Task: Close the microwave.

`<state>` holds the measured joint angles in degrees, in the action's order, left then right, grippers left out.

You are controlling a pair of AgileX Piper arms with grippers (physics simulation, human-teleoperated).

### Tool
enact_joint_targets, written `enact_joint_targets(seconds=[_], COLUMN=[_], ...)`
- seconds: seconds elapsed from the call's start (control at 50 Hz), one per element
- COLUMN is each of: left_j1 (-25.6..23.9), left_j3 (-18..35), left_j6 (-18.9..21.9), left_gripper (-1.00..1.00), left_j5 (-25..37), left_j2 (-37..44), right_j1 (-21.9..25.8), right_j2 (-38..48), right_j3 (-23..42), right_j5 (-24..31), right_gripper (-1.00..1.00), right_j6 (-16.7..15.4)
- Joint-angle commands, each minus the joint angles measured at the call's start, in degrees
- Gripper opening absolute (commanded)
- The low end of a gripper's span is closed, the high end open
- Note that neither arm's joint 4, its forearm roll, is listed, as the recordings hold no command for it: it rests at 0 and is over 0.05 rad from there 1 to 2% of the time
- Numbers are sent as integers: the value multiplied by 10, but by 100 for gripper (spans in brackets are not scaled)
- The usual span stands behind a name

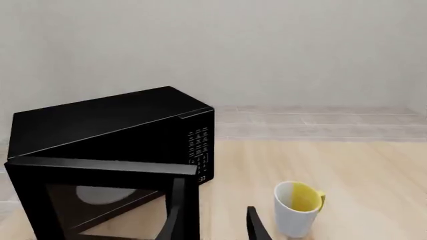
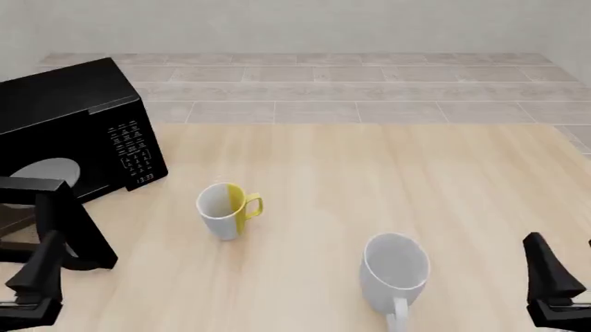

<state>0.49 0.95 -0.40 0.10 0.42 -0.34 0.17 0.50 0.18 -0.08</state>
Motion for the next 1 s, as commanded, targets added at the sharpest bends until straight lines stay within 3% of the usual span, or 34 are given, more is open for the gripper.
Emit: enact_joint_targets(seconds=[0.02,0.14,0.32,0.48,0.58,0.62,0.8,1.0], left_j1=[-5,-3,13,18,45,50,55,58], left_j3=[-1,49,74,93,96,100,98,65], left_j6=[-21,-27,-22,-29,6,-15,-15,-59], left_gripper=[100,100,100,100,100,100,100,100], left_j5=[-15,32,69,86,86,77,48,-80], left_j2=[51,64,77,84,85,109,159,314], right_j1=[2,9,15,19,16,11,12,9], right_j2=[20,55,80,66,68,66,74,84], right_j3=[5,5,6,14,9,9,7,-2], right_j5=[-8,-33,-54,-35,-41,-41,-51,-65], right_gripper=[100,100,100,100,100,100,100,100], right_j6=[0,-13,-21,-26,-28,-26,-24,-21])
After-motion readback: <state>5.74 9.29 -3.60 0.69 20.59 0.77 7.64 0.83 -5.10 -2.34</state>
